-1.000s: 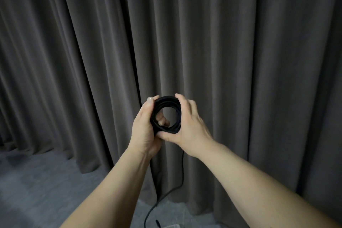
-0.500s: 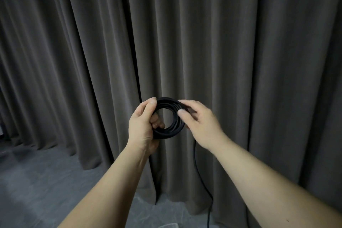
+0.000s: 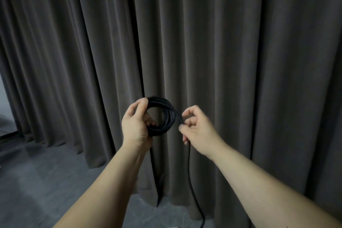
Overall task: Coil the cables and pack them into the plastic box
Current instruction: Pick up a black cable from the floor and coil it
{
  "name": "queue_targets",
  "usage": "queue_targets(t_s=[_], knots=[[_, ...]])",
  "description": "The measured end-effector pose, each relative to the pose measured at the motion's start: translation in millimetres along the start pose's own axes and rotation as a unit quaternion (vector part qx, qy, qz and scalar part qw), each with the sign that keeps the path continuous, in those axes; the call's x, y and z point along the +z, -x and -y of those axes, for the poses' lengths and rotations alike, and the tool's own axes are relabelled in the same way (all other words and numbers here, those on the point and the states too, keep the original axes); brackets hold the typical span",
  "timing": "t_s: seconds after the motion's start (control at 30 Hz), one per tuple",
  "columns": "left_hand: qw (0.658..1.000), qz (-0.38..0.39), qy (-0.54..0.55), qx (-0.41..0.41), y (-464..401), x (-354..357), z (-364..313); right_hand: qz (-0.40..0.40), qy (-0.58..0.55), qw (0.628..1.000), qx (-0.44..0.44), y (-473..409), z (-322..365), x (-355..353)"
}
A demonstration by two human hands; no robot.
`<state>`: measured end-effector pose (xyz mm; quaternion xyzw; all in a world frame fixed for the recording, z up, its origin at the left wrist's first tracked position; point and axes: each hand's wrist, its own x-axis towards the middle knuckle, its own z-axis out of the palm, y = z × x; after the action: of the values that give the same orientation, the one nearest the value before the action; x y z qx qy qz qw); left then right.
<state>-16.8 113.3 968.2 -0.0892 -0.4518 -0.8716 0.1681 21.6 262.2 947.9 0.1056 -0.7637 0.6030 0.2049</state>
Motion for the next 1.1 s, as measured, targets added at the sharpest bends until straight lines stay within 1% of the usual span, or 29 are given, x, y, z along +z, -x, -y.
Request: queue_targets(t_s=[0.07, 0.2, 0.27, 0.3, 0.37, 0.4, 0.43, 0.47, 0.5, 0.53, 0.57, 0.6, 0.63, 0.7, 0.77, 0.87, 0.97, 1.1], knots=[[0.999, -0.033, 0.012, 0.007, -5.3, -5.1, -5.1, 0.050, -0.049, 0.996, 0.055, 4.5, -3.9, -3.5], [0.995, -0.094, -0.006, 0.023, -10.5, -15.5, -11.3, 0.084, -0.153, 0.975, 0.137, 6.3, -4.1, -6.3], [0.992, -0.125, -0.009, 0.033, -13.2, -20.9, -12.1, 0.135, -0.166, 0.964, 0.160, 8.4, 0.7, -6.8], [0.990, -0.139, -0.008, 0.039, -15.3, -24.0, -13.0, 0.167, -0.154, 0.959, 0.169, 9.6, 2.8, -7.0], [0.986, -0.155, -0.015, 0.050, -20.4, -29.9, -15.8, 0.211, -0.107, 0.955, 0.179, 10.6, 5.9, -5.0], [0.986, -0.155, -0.024, 0.057, -22.2, -32.0, -17.5, 0.214, -0.066, 0.960, 0.170, 10.2, 9.2, -2.6], [0.985, -0.151, -0.042, 0.067, -26.0, -34.7, -17.7, 0.209, 0.002, 0.967, 0.144, 8.4, 14.0, 0.7], [0.984, -0.143, -0.065, 0.080, -29.3, -36.9, -17.6, 0.201, 0.094, 0.970, 0.103, 5.9, 21.8, 3.6], [0.983, -0.131, -0.091, 0.096, -32.0, -38.5, -17.1, 0.199, 0.196, 0.959, 0.056, 2.8, 31.4, 6.3], [0.980, -0.114, -0.120, 0.113, -34.8, -39.8, -16.9, 0.209, 0.289, 0.934, 0.008, -0.3, 43.0, 9.2], [0.975, -0.094, -0.152, 0.129, -38.1, -41.4, -16.6, 0.225, 0.352, 0.908, -0.030, -2.6, 55.4, 12.6], [0.971, -0.070, -0.184, 0.137, -40.7, -42.9, -16.5, 0.239, 0.382, 0.892, -0.047, -3.7, 67.6, 16.2], [0.966, -0.042, -0.209, 0.144, -42.1, -43.6, -16.5, 0.246, 0.384, 0.889, -0.050, -5.7, 77.8, 20.1], [0.962, 0.012, -0.234, 0.142, -43.6, -43.1, -16.7, 0.245, 0.353, 0.902, -0.042, -9.9, 95.3, 28.1], [0.964, 0.064, -0.231, 0.116, -42.5, -41.2, -17.5, 0.222, 0.297, 0.928, -0.045, -19.5, 101.1, 34.5], [0.966, 0.125, -0.211, 0.078, -40.8, -39.6, -17.0, 0.140, 0.220, 0.962, -0.083, -39.8, 92.7, 37.8], [0.971, 0.155, -0.175, 0.037, -41.1, -39.9, -17.4, 0.029, 0.195, 0.976, -0.092, -49.7, 73.9, 45.0], [0.973, 0.188, -0.134, -0.009, -44.9, -44.7, -16.1, -0.062, 0.176, 0.978, -0.090, -51.3, 59.8, 61.6]])
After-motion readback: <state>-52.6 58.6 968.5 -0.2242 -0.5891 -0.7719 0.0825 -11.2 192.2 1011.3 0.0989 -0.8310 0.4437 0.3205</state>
